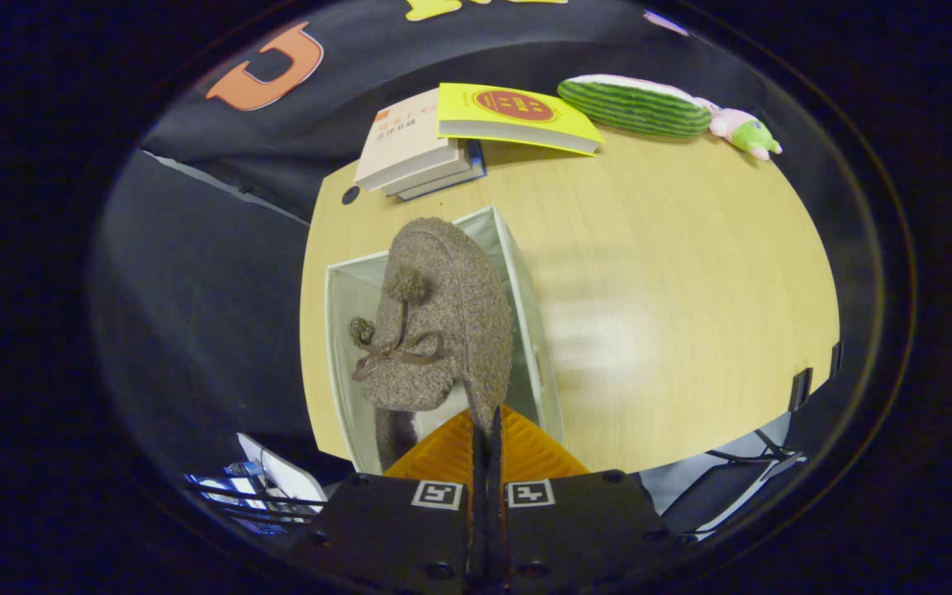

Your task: Open the storage box then place both shoes into the box .Put the left shoe in first, then the right shoe, with the right side of both shoes facing outward in a uniform manner.

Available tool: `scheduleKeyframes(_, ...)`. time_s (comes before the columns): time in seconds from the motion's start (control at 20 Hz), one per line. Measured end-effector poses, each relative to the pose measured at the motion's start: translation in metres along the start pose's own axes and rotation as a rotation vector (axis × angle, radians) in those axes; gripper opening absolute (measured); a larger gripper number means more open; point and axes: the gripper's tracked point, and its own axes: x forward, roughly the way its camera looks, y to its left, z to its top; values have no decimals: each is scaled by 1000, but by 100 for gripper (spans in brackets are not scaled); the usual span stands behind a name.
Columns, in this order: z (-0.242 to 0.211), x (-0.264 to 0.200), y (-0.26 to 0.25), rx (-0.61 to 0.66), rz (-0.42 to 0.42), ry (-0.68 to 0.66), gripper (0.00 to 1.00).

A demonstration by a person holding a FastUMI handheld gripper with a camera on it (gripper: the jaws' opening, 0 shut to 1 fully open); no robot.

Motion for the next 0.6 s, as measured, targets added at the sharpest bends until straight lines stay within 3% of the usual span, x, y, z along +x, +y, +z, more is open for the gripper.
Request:
scheduleKeyframes(0.1,-1,4,-3,18,-8,3,7)
scheduleKeyframes(0.2,0,2,0,13,8,-17,14)
scheduleKeyframes(0.25,0,-1,2,6,9,-30,24)
scheduleKeyframes(0.3,2,-6,2,-1,7,-47,29)
scheduleKeyframes(0.55,8,-44,-3,-80,-46,-224,84)
scheduleKeyframes(0.6,10,-54,-6,-93,-64,-275,86)
